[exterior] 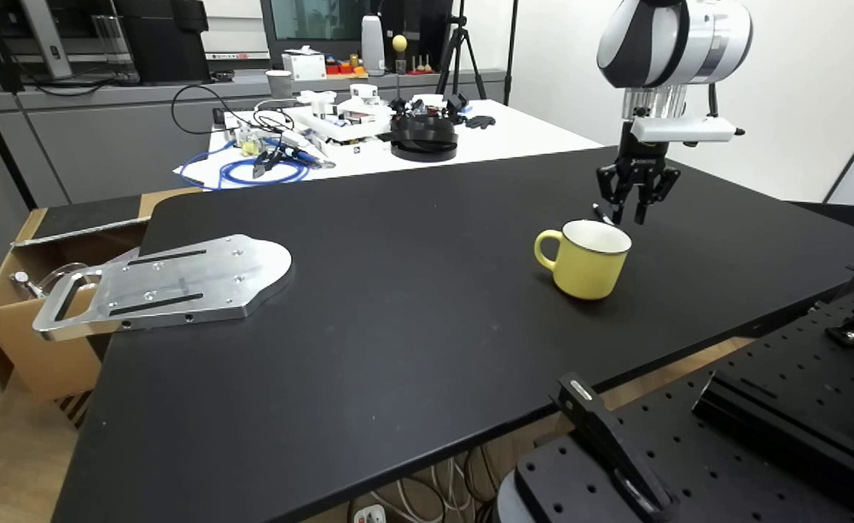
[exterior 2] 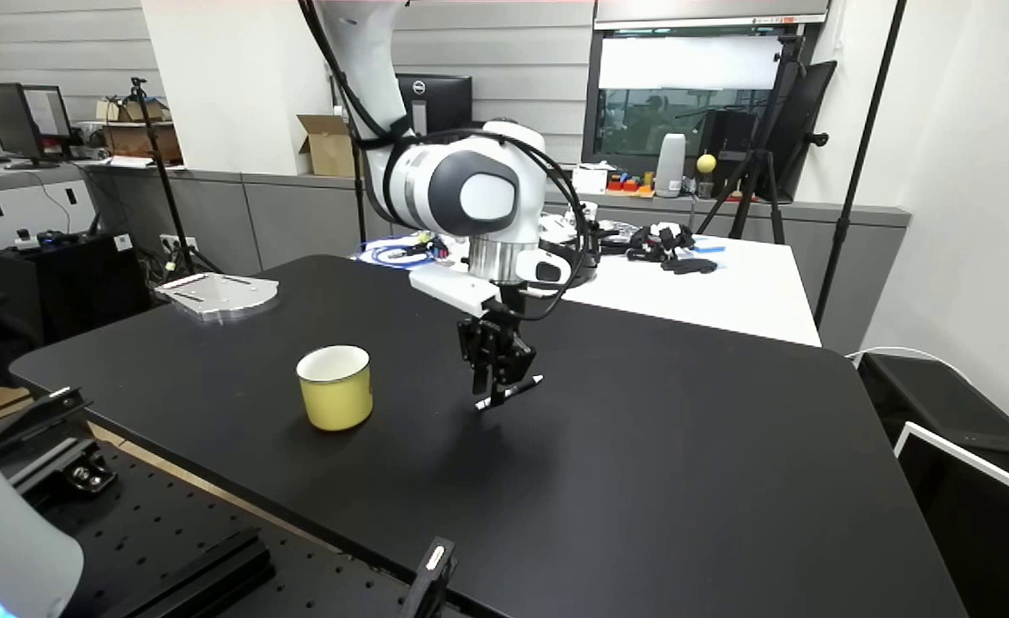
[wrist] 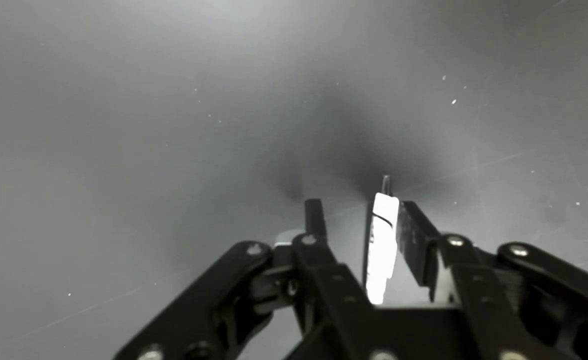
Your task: Pick the pen from the cup and put it on the table
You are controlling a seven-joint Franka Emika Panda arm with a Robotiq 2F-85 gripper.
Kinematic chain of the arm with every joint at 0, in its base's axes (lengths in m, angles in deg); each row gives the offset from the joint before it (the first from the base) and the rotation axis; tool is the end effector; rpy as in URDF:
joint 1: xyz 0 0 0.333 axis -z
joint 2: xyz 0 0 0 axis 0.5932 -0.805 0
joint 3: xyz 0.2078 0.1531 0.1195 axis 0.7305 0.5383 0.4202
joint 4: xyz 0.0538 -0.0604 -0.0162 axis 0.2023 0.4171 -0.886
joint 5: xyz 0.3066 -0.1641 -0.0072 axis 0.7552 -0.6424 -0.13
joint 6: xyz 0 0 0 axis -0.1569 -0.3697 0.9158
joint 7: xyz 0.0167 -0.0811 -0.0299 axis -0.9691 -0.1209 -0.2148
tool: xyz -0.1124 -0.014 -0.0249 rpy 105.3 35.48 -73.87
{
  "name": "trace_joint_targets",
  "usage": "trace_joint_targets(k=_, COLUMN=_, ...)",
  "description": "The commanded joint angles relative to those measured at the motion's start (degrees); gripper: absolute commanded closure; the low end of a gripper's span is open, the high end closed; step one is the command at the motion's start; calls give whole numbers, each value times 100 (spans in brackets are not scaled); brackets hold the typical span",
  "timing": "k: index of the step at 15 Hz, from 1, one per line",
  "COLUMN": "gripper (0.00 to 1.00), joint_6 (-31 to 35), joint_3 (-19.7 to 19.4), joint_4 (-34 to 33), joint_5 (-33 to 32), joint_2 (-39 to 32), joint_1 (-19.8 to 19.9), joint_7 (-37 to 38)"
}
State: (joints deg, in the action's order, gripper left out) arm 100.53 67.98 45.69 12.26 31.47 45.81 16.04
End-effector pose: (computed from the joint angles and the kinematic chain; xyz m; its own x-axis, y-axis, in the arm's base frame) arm 0.4568 -0.1683 0.1084 0.8951 -0.4235 -0.1397 -0.4217 -0.9057 0.0435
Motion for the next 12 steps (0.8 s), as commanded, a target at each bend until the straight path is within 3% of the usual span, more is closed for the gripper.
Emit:
trace_joint_targets(k=1, gripper=28, joint_6=-155, joint_3=-90, joint_4=-78, joint_5=-225, joint_2=134, joint_1=-106, joint_7=343)
trace_joint_targets(k=5, gripper=2, joint_6=-357, joint_3=-49, joint_4=-128, joint_5=-169, joint_2=358, joint_1=-62, joint_7=337)
trace_joint_targets(k=9, gripper=0, joint_6=-931, joint_3=41, joint_4=-131, joint_5=-145, joint_2=627, joint_1=36, joint_7=148)
trace_joint_targets(k=10, gripper=0, joint_6=-541, joint_3=57, joint_4=-121, joint_5=-117, joint_2=437, joint_1=31, joint_7=148)
trace_joint_targets(k=12, gripper=0, joint_6=-780, joint_3=65, joint_4=-126, joint_5=-110, joint_2=540, joint_1=35, joint_7=142)
